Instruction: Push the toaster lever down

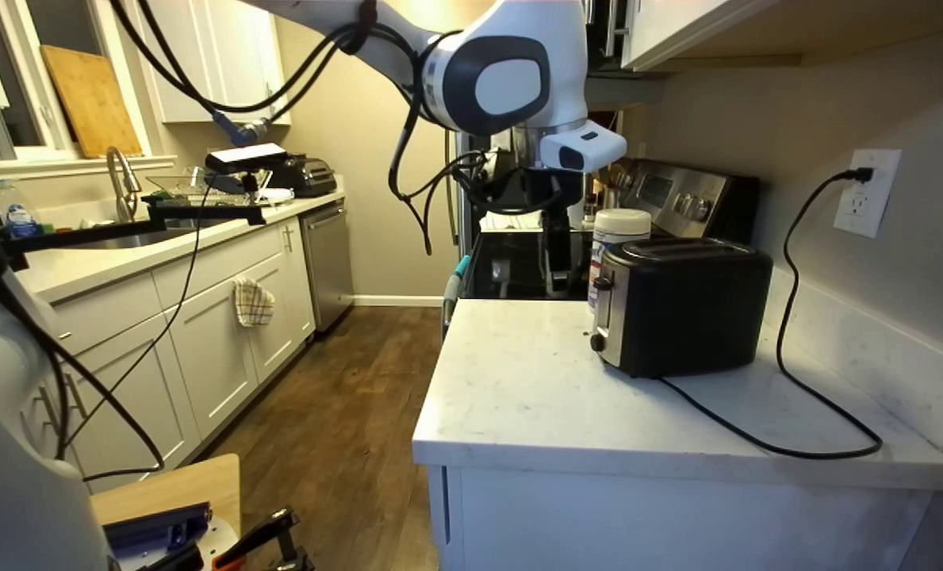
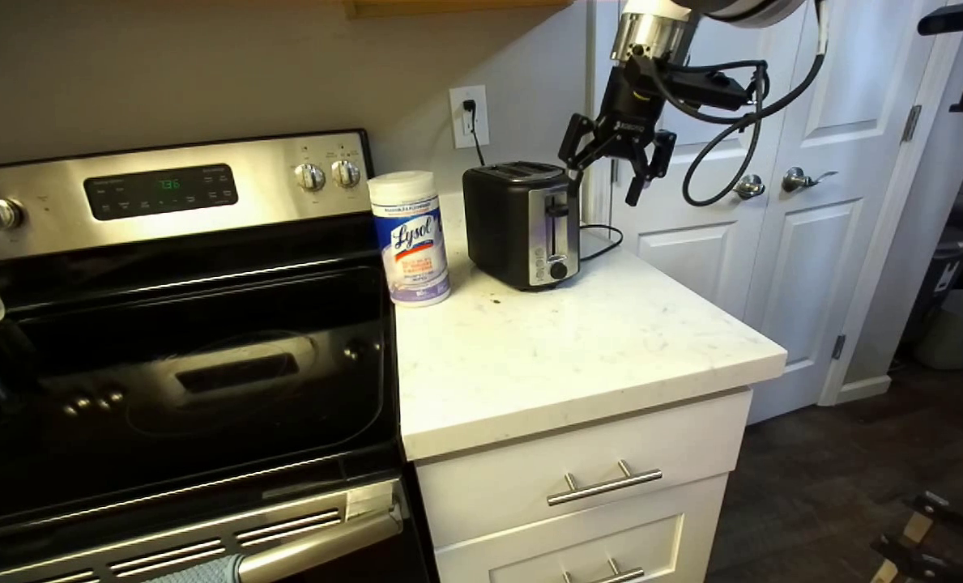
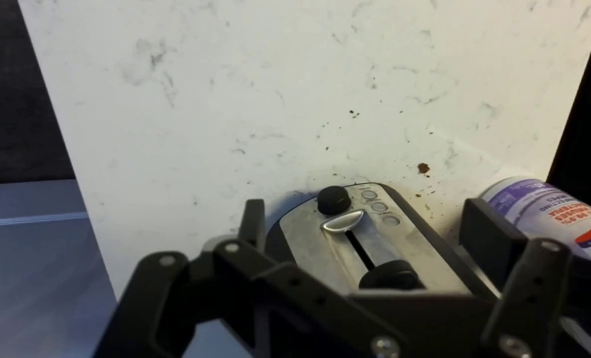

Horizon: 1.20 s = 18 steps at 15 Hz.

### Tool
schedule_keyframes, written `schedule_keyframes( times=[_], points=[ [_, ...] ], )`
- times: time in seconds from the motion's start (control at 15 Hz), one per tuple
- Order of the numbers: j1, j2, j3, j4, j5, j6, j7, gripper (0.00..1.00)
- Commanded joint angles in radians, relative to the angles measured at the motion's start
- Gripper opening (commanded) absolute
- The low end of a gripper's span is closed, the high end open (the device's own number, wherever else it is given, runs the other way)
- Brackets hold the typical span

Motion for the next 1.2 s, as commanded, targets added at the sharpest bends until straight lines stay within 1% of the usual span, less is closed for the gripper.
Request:
schedule_keyframes(
  times=[0.0,0.33,0.67,0.73,0.87,1.13],
  points=[
    [0.001,0.060,-0.007,0.051,0.032,0.020,0.015,0.74],
    [0.008,0.090,-0.010,0.102,0.031,0.026,0.031,0.41],
    [0.013,0.091,-0.011,0.134,0.000,0.060,0.068,0.07],
    [0.016,0.094,-0.011,0.135,-0.008,0.070,0.076,0.02],
    [0.019,0.103,-0.010,0.137,-0.018,0.082,0.087,0.00],
    [0.031,0.133,-0.012,0.139,-0.040,0.113,0.112,0.00]
  ],
)
